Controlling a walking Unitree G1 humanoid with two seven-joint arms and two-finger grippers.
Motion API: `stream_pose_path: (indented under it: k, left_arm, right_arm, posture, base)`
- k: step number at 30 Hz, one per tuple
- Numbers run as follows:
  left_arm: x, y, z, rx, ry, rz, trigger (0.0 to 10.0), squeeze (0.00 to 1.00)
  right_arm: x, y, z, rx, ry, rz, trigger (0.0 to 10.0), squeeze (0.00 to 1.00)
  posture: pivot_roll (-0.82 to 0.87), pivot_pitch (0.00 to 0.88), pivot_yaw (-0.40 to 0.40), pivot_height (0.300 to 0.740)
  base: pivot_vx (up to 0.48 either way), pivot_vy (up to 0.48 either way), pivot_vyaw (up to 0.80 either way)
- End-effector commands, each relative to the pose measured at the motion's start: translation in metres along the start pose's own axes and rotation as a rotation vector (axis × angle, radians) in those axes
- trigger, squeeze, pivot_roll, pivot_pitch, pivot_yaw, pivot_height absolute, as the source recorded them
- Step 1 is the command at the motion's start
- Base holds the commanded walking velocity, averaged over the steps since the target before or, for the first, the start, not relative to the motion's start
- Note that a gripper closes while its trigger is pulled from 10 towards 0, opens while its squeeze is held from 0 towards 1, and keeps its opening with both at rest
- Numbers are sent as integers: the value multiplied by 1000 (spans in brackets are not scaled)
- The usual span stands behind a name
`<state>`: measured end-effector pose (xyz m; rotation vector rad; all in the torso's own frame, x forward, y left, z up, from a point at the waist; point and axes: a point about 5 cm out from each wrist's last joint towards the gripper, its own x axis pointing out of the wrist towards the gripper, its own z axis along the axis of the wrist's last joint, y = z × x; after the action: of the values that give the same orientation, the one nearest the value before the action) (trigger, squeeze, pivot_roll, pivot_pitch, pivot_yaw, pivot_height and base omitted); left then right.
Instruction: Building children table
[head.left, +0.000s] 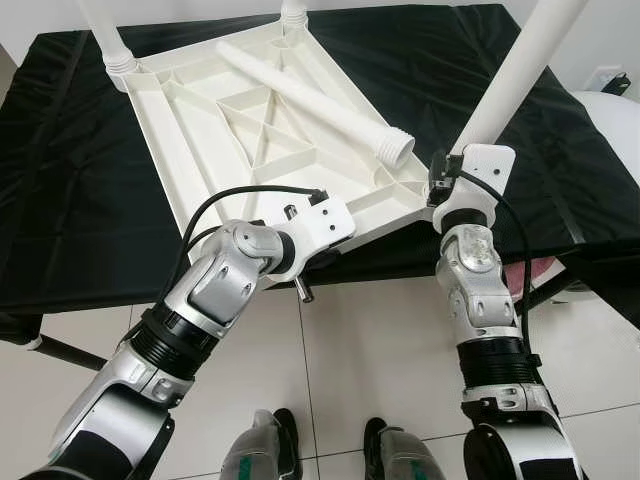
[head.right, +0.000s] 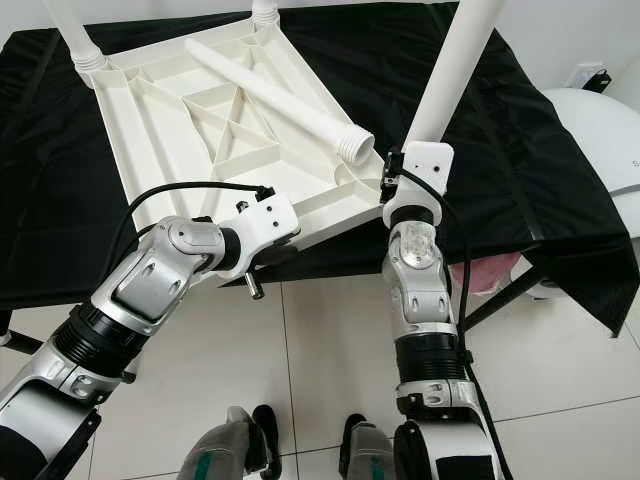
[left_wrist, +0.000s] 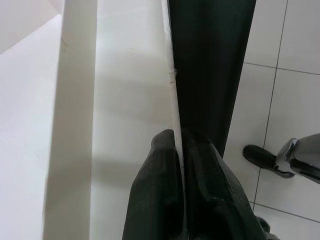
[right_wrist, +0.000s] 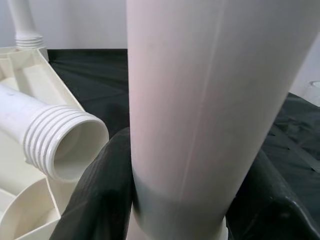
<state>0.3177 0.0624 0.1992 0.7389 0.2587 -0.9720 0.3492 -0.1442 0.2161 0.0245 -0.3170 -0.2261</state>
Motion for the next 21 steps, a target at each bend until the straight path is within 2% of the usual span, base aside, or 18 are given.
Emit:
stream_pose_path:
  k: [1, 21]
  left_arm:
    - [1, 0, 5, 48, 6, 27, 10000, 0]
    - [0, -1, 4, 39, 8, 30, 10000, 0]
  right_arm:
    - [-4, -2, -20, -21, 101, -31, 10000, 0]
    - [-2, -7, -29, -24, 189, -258, 10000, 0]
  posture:
    - [-113, 189, 51, 740]
    - [-106, 205, 55, 740]
  base:
    - [0, 0, 0]
    - [0, 0, 0]
